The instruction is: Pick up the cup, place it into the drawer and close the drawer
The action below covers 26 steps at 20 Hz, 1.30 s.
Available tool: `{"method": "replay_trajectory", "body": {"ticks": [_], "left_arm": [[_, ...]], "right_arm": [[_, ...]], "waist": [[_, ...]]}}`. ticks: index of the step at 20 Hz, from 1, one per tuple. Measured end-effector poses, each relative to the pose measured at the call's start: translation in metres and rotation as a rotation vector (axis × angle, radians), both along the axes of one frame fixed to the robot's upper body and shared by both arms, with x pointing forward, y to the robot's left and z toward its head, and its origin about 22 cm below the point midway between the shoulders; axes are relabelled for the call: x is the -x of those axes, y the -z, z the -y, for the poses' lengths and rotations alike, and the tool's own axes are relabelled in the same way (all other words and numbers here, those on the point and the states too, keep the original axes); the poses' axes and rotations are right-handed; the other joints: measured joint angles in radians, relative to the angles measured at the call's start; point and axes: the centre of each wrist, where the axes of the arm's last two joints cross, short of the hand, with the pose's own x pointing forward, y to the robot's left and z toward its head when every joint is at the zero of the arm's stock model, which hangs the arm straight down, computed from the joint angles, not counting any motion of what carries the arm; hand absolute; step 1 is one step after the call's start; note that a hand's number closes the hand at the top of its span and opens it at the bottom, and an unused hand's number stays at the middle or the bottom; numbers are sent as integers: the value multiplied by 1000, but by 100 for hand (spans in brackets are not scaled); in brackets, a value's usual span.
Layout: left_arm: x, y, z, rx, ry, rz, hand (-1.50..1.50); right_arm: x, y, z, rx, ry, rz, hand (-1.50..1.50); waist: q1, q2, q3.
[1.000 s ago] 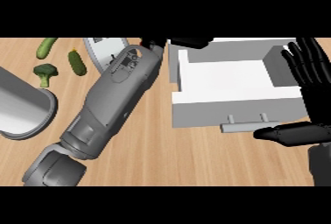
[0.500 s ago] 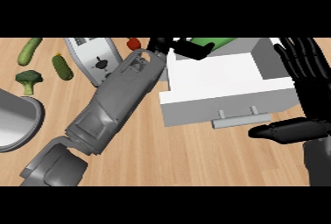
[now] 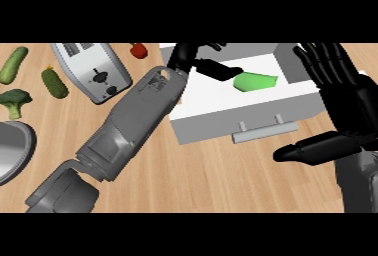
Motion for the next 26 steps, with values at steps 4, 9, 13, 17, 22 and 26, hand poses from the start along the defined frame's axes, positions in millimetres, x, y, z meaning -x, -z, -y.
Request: {"method": "replay_trajectory", "body": {"ticks": [4,9,13,17,22,26], "left_arm": [[2,1,-1,105,8,12,-150],[3,-7,2,254,34,75,-150],[2,-12,3,332,5,109,-150],[2,-10,1,366,-39,128,-150],[1,-2,-4,402,-63,125,-150],[3,8,-10,445,-65,127,-150]], "right_arm": [[-2,0,-19,-5,-156,-10,150],[-1,4,-32,52,-366,-55,150],[1,8,-31,255,-454,-125,150],[9,13,-22,451,-451,-181,-150],[15,25,-25,659,-329,-175,-150],[12,60,-29,750,-240,-218,-150]], "waist": [[-9,5,-1],[5,-1,-2],[33,-12,-2],[61,-22,-2],[117,-30,-1],[159,-37,-1]]}}
